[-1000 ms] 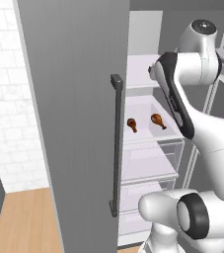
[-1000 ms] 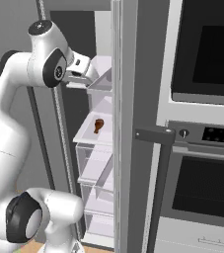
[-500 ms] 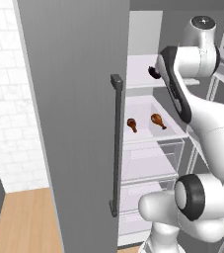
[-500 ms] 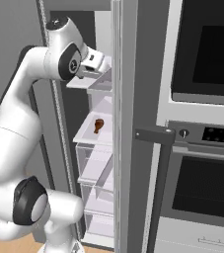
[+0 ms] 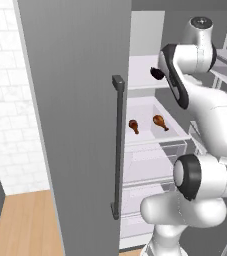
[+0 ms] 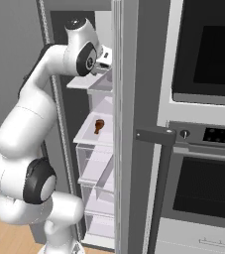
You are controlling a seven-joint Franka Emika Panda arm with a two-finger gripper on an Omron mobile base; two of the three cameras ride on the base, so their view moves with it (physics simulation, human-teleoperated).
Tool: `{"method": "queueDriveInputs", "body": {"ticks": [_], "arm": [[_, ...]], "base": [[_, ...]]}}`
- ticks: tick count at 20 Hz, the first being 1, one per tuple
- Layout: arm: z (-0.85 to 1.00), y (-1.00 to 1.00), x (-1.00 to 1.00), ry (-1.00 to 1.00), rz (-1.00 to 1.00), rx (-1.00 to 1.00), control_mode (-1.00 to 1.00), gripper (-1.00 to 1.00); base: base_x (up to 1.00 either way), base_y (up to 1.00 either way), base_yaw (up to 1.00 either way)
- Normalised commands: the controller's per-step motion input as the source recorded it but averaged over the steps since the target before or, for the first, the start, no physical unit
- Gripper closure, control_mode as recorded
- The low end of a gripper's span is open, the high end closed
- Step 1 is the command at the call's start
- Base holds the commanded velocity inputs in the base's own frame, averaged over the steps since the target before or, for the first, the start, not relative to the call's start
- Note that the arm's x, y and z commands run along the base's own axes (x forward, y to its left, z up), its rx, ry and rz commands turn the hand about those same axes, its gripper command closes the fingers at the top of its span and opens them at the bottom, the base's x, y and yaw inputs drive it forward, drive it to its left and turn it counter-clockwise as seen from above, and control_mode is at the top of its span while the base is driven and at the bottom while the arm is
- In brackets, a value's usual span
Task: Place one eggplant and one chicken drumstick in each tupperware on the nearby counter, to pack two identical lunches.
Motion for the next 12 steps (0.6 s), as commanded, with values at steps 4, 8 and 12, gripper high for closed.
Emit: {"method": "queueDriveInputs", "body": {"ticks": [4, 8, 12], "arm": [[-0.11, -0.28, 0.71, 0.03, 0.00, 0.00, -1.00, -1.00], [-0.08, -0.21, 0.42, 0.00, -0.01, 0.00, -1.00, -1.00], [-0.09, -0.04, 0.38, 0.00, -0.10, 0.00, -1.00, -1.00]], "base": [[0.00, 0.00, 0.00], [0.00, 0.00, 0.00], [0.00, 0.00, 0.00]]}}
